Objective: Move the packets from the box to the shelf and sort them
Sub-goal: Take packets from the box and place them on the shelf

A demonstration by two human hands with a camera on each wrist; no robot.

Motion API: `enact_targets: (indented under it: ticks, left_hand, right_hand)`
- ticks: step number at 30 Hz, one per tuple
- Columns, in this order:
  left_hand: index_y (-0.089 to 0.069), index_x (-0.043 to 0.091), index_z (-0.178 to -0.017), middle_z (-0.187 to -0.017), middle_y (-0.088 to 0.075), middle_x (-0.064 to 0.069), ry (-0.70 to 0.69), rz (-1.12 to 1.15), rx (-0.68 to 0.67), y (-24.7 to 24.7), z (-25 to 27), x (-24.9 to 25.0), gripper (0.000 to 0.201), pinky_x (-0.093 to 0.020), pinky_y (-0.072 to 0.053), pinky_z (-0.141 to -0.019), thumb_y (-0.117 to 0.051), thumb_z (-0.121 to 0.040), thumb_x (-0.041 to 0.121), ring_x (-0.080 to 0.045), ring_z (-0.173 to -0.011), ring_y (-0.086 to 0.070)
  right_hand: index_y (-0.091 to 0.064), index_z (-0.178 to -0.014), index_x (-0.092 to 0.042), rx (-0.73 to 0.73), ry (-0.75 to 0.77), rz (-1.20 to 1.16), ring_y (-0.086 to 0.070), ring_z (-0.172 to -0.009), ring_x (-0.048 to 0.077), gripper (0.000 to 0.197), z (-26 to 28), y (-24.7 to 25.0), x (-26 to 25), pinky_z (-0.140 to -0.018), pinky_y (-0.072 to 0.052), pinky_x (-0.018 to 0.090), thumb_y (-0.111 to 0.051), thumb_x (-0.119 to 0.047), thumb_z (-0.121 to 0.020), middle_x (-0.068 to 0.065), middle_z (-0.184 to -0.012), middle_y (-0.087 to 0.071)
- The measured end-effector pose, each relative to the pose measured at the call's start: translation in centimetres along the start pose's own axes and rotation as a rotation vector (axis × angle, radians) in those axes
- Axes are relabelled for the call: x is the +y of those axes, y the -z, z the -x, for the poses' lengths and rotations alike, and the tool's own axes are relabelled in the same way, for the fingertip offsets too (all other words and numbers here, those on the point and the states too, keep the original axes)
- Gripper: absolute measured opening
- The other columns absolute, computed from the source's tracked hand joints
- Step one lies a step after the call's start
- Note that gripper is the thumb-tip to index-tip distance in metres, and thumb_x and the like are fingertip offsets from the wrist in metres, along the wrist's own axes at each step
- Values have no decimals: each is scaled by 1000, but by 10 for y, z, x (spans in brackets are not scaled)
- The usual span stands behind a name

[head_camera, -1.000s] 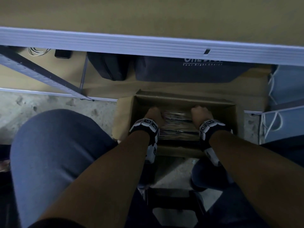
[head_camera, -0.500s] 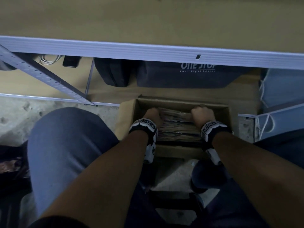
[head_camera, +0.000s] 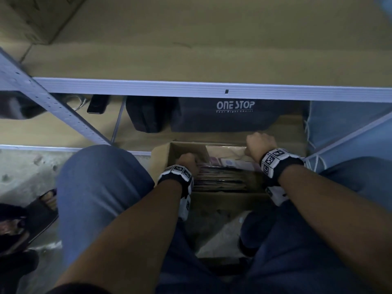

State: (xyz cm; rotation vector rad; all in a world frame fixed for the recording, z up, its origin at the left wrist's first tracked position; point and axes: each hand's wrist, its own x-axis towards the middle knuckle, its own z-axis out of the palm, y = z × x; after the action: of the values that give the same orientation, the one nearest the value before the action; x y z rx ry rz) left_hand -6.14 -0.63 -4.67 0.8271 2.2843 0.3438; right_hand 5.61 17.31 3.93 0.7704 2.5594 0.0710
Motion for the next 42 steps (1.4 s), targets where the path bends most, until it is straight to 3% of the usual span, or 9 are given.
enact_targets:
  ticks: [8, 11, 17, 23, 28, 32, 36, 40, 42]
  left_hand:
    - [-68, 6, -107, -115, -66, -14, 19, -44, -5, -2, 4, 8, 24, -35, -49, -94, -58, -86, 13, -29, -110, -59]
    - [-66, 4, -109, -114, -65, -14, 22, -63, -35, -6, -4, 13, 26, -34, -50, -93, -59, -86, 13, -29, -109, -60]
    - [-61, 1, -109, -116, -62, -19, -17, -193, -106, -24, -27, 25, 31, -37, -49, -88, -58, -86, 21, -34, -107, -59]
    - [-65, 4, -103, -113, -65, -18, -44, -282, -146, -38, -59, 23, 26, -38, -52, -89, -63, -81, 15, -33, -106, -62]
    - [-62, -2, -113, -119, -62, -21, -56, -370, -184, -42, -87, 21, 32, -39, -49, -88, -62, -85, 14, -35, -110, -60]
    - [-62, 4, -116, -121, -63, -17, -82, -444, -212, -53, -110, 11, 43, -42, -53, -89, -72, -77, 18, -34, -109, -62]
    - [-66, 11, -112, -114, -68, -13, -109, -508, -270, -65, -128, -1, 39, -45, -56, -84, -70, -74, 13, -29, -101, -67]
    - [-64, 21, -114, -110, -70, -5, -171, -536, -283, -86, -151, -29, 55, -44, -58, -81, -77, -61, 22, -21, -99, -69]
    - [-58, 27, -121, -119, -66, -1, -214, -530, -315, -102, -165, -43, 69, -42, -57, -85, -80, -56, 25, -18, -106, -66]
  right_hand:
    - [-67, -93, -8, 100, -68, -91, -63, -88, 29, 20, 27, 36, 31, -69, -46, 32, -63, -25, -84, 11, -94, -67]
    - [-67, -90, -8, 120, -127, -127, -54, -73, 26, 19, 34, 42, 42, -66, -45, 31, -63, -25, -83, 8, -79, -58]
    - [-68, -87, -9, 113, -211, -254, -56, -71, 26, 23, 38, 41, 60, -67, -48, 32, -71, -30, -78, 9, -78, -62]
    - [-72, -85, -12, 71, -225, -330, -62, -79, 28, 19, 30, 38, 65, -77, -53, 37, -73, -30, -77, 10, -90, -69]
    - [-72, -85, -13, 88, -213, -387, -62, -78, 27, 23, 19, 42, 63, -78, -54, 38, -76, -32, -73, 8, -87, -69]
    - [-71, -84, -14, 84, -185, -403, -64, -79, 27, 25, 9, 47, 59, -80, -55, 42, -76, -34, -70, 7, -85, -69]
    - [-71, -83, -14, 85, -166, -381, -62, -82, 29, 23, 5, 49, 56, -86, -52, 44, -75, -33, -69, 8, -83, -68]
    - [-71, -80, -14, 82, -153, -404, -65, -78, 27, 24, 2, 48, 53, -82, -54, 44, -76, -34, -69, 6, -82, -69]
    - [-71, -79, -14, 80, -146, -407, -65, -77, 27, 23, 1, 48, 52, -81, -55, 44, -76, -35, -69, 6, -81, -69]
